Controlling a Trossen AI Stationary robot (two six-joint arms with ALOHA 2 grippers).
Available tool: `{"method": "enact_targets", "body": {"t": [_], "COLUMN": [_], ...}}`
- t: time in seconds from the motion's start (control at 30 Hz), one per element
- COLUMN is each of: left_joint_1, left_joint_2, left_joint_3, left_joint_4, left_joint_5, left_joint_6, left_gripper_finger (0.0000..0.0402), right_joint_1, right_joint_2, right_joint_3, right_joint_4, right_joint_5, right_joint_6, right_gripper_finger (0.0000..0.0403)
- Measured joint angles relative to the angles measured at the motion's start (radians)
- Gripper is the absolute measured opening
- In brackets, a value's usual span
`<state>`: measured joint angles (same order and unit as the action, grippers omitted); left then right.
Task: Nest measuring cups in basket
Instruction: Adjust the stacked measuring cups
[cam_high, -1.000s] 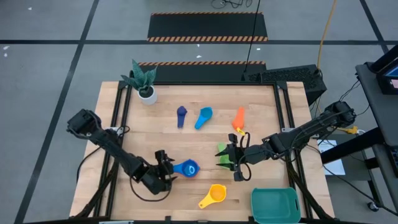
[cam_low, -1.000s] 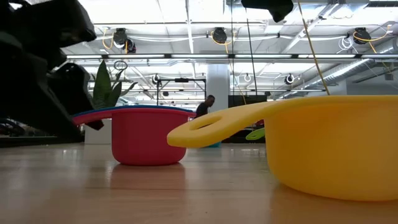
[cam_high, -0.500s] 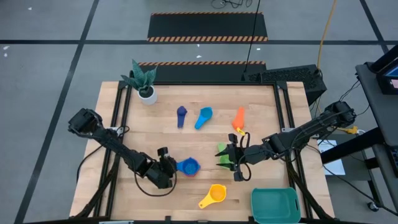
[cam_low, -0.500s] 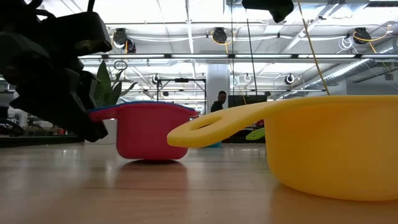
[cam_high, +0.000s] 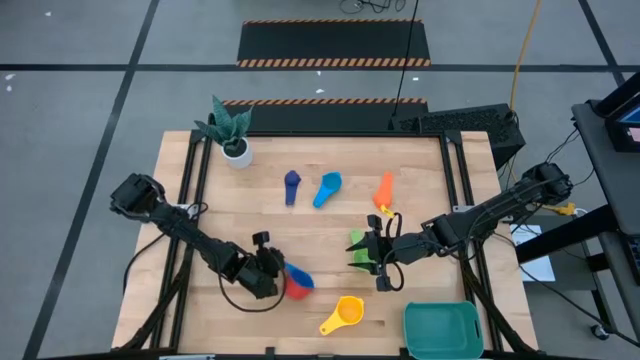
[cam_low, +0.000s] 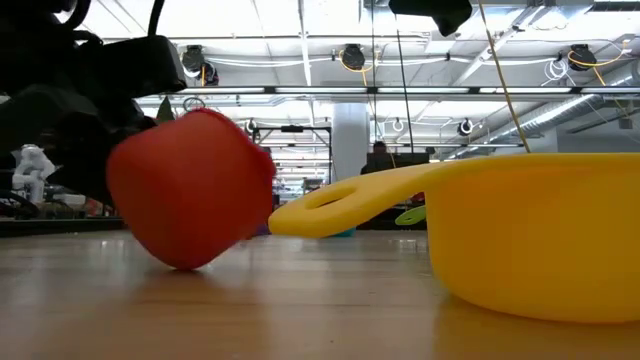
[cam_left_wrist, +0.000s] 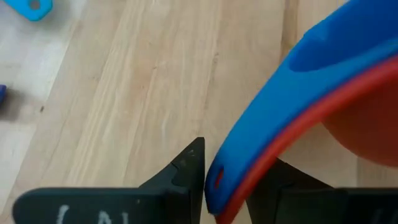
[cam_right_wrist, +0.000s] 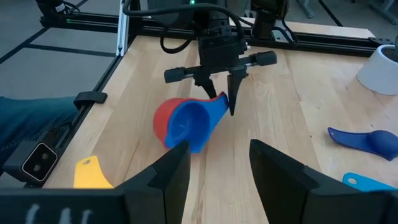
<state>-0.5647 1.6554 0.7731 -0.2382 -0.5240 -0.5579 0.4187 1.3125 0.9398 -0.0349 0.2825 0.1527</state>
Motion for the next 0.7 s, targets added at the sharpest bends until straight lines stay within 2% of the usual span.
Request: {"method": "enact_targets", "body": {"t": [0.2, 0.4, 0.7], "left_joint_1": [-0.007, -0.005, -0.003], "left_joint_2": [0.0, -0.001, -0.001], "left_joint_3": [0.0, 0.0, 0.0], "left_joint_4": [0.0, 0.001, 0.002], "left_joint_5": [-0.001, -0.038, -0.073], "left_joint_6": [0.013, 0.058, 0.06], "left_gripper_finger": [0.0091, 0.0016, 0.0014], "right_joint_1": [0.0, 0.0, 0.0], "right_joint_2": [0.0, 0.0, 0.0], "right_joint_3": [0.0, 0.0, 0.0], "right_joint_4": [0.0, 0.0, 0.0], "right_joint_5": [0.0, 0.0, 0.0], "right_joint_6": [0.0, 0.0, 0.0], "right_gripper_finger": [0.016, 0.016, 0.016]}}
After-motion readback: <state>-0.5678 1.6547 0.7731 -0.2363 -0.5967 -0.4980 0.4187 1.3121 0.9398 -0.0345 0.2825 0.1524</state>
